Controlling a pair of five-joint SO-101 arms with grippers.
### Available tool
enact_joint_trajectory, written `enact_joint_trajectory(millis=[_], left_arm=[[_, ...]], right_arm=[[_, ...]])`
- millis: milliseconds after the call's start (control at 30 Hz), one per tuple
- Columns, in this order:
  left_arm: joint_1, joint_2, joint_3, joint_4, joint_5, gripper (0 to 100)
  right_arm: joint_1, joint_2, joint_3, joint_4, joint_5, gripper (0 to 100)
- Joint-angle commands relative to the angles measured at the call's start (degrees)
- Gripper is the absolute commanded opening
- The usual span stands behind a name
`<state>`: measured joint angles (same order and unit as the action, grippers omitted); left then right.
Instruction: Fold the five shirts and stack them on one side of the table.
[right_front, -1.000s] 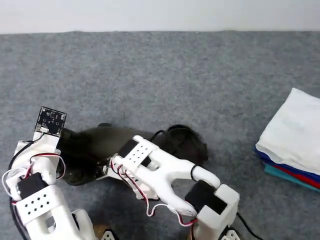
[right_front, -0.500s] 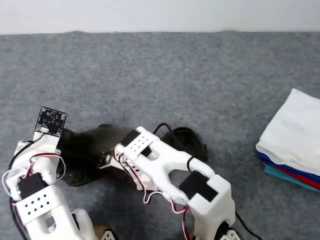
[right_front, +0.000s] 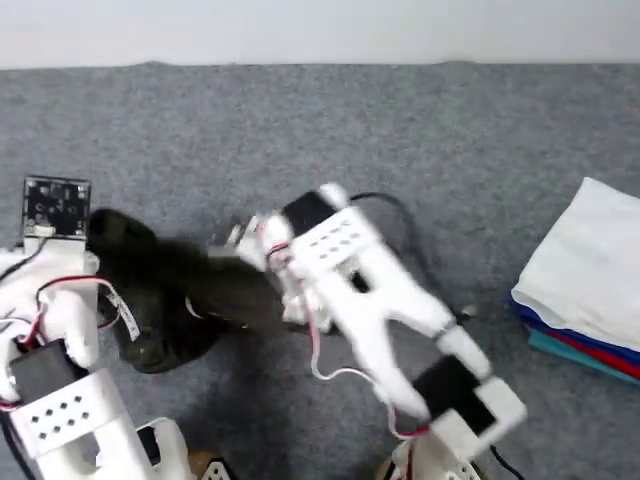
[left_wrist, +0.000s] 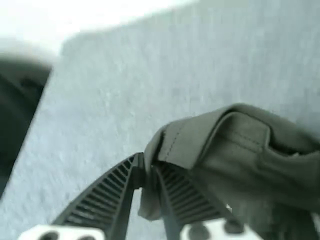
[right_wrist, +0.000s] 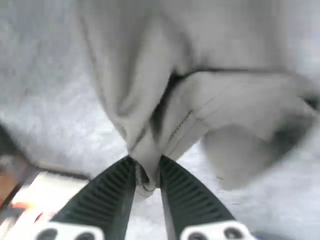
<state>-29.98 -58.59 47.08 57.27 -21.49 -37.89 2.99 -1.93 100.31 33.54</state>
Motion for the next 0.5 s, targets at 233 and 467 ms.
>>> enact_joint_trajectory(millis=[233,467], left_arm=[[9.93,-0.88,-24.57,0.09,1.32,1],[16.97,-0.53,-36.35,0.44,1.32,1]], right_arm=[[14.55,-18.95,-22.07,2.15,2.73,0.9],[20.79,-21.93,-39.91,1.27,5.45,0.9]])
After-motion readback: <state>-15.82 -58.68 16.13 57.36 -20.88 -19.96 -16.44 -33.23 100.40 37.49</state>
